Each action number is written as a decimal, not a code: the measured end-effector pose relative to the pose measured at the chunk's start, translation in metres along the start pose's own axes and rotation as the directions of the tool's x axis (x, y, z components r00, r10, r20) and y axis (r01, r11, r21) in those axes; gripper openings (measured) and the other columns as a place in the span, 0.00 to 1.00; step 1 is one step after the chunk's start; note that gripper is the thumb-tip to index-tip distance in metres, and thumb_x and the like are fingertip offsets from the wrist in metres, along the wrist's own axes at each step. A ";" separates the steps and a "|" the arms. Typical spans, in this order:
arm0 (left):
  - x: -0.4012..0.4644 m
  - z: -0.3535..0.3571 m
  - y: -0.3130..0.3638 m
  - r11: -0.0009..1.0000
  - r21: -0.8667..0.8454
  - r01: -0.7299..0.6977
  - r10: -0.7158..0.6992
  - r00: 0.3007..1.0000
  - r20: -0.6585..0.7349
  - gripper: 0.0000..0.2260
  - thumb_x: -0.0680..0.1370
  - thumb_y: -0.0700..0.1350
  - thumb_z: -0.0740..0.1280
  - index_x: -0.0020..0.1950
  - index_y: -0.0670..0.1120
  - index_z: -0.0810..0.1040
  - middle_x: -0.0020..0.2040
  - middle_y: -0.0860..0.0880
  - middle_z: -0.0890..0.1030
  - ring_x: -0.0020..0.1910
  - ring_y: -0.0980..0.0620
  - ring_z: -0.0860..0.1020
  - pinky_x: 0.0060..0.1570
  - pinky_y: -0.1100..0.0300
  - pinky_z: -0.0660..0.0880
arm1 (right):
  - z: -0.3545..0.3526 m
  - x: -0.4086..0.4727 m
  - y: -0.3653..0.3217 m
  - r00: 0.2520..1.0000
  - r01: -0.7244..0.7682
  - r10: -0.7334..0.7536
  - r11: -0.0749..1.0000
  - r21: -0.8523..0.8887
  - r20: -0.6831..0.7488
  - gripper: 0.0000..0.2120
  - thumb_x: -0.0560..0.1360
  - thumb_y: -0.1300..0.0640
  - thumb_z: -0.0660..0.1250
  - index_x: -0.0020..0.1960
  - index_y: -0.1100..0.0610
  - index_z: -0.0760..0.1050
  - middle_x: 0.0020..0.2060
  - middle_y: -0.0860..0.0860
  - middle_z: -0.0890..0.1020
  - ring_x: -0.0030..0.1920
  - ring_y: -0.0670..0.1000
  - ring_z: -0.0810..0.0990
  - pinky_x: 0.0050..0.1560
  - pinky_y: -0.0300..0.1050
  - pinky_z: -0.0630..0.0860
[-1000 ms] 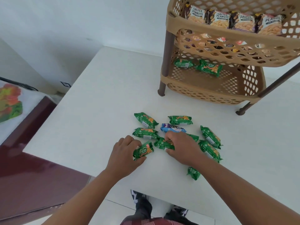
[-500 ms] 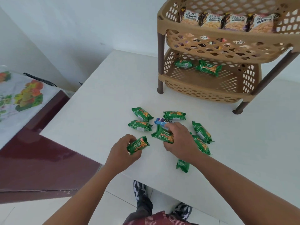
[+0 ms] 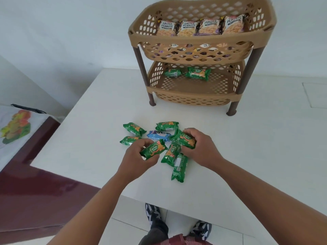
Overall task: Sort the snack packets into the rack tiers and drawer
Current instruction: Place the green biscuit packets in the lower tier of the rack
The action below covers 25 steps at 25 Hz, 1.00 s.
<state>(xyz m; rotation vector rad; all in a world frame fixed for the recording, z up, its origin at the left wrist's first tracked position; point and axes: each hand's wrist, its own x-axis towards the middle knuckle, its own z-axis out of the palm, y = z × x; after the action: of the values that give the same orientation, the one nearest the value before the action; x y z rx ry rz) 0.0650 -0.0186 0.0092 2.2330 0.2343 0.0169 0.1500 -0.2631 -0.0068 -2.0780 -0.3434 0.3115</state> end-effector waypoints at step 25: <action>0.246 -0.020 0.095 0.821 0.459 -0.339 0.291 0.941 0.173 0.19 0.80 0.50 0.69 0.69 0.49 0.73 0.64 0.46 0.77 0.55 0.41 0.80 0.54 0.43 0.78 | -0.116 0.144 -0.029 0.965 -0.132 -0.018 0.826 -0.548 -0.260 0.25 0.79 0.50 0.65 0.74 0.52 0.68 0.68 0.54 0.77 0.67 0.62 0.74 0.64 0.63 0.74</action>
<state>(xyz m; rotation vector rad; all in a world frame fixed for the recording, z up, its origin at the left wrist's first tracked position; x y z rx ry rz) 0.3205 -0.0183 0.0785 2.7446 -0.2176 0.0337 0.3212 -0.2876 0.0642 -2.6813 -0.2306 -0.0410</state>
